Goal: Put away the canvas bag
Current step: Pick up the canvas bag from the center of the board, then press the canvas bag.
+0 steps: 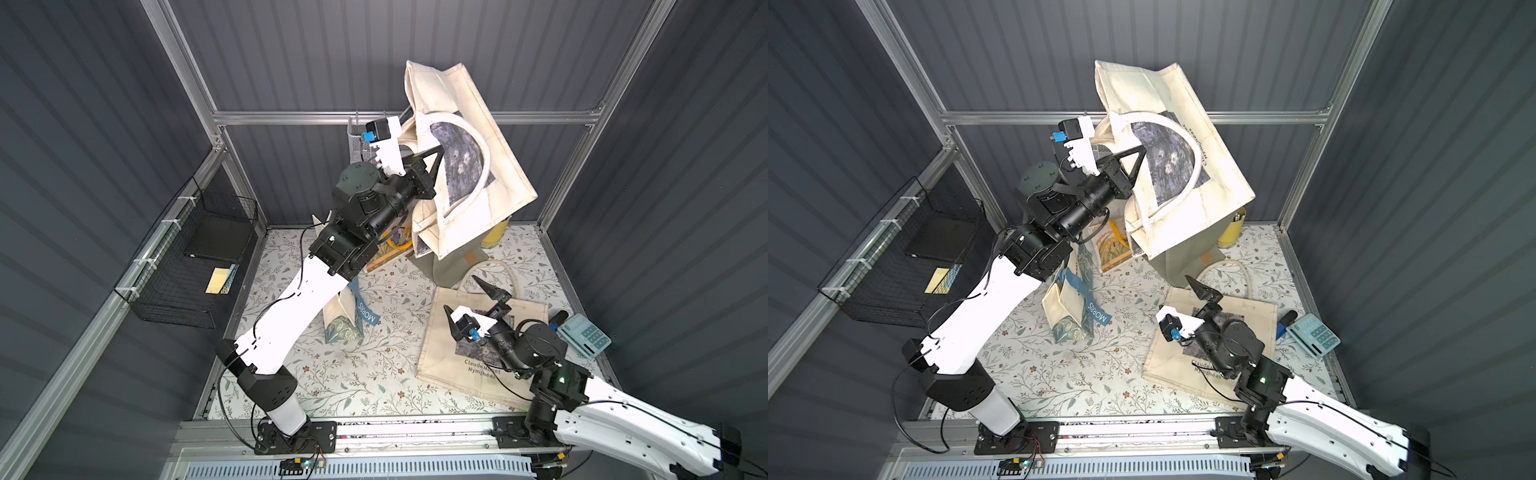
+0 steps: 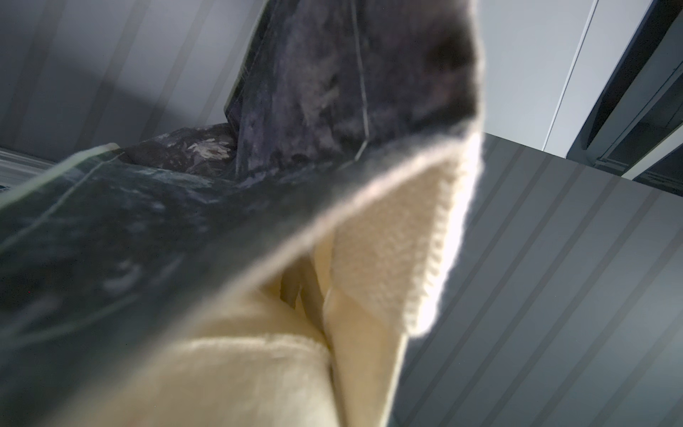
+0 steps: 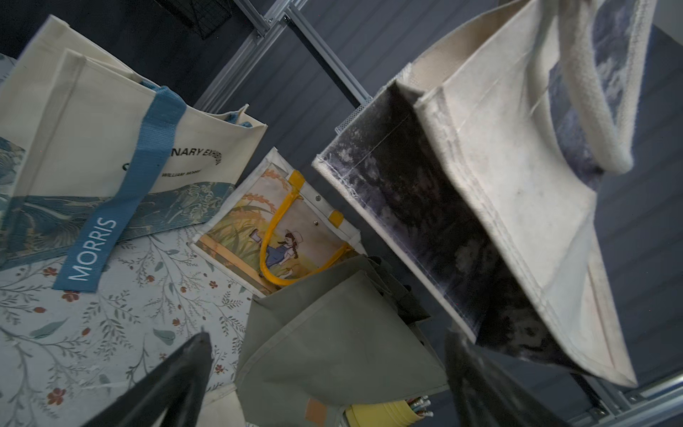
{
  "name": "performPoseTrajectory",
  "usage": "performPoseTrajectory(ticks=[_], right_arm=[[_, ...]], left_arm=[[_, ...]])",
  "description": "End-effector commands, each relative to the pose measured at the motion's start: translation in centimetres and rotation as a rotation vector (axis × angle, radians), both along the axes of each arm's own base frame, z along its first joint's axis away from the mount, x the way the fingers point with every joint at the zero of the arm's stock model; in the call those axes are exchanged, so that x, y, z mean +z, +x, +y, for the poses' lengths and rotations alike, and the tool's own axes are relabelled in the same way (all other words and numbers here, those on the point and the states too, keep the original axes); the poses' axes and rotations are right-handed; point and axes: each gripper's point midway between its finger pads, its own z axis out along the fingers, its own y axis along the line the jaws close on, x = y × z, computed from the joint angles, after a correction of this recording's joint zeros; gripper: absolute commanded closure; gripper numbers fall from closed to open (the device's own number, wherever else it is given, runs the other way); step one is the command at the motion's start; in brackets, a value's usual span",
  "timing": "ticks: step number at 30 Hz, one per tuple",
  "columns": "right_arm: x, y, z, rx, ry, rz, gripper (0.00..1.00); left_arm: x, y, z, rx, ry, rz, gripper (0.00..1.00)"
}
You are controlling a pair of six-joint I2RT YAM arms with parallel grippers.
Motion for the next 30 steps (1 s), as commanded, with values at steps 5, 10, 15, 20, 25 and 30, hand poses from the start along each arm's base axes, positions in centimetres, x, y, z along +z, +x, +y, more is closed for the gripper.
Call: performPoseTrajectory(ticks=[5, 10, 15, 20, 25, 30], right_arm=[[5.4, 0.8, -1.9, -0.142, 0.141, -0.208, 0.01], [5.2, 0.8, -1.8, -0.143, 0.121, -0.216, 0.01], [4.6, 1.5, -1.9, -0.199, 0.025, -0.256, 0.01], [5.0, 2.1, -2.5, -0.251, 0.016, -0.302, 0.01], [4.1, 2.8, -2.7, -0.297, 0.003, -0.329, 0.01], [4.7, 3.2, -3.7, -0.393, 0.047, -0.397, 0.01]], left_arm=[[5.9, -3.0, 2.6, -0.02, -0.167, -0.093, 1.0], [5.7, -2.8, 2.7, -0.011, -0.165, -0.066, 1.0], [5.7, -2.7, 2.7, -0.022, -0.187, -0.037, 1.0], [5.8, -2.8, 2.3, -0.073, -0.241, 0.01, 1.0], [5.7, -2.8, 2.0, -0.114, -0.291, 0.062, 1.0], [5.8, -2.8, 1.8, -0.131, -0.313, 0.085, 1.0]])
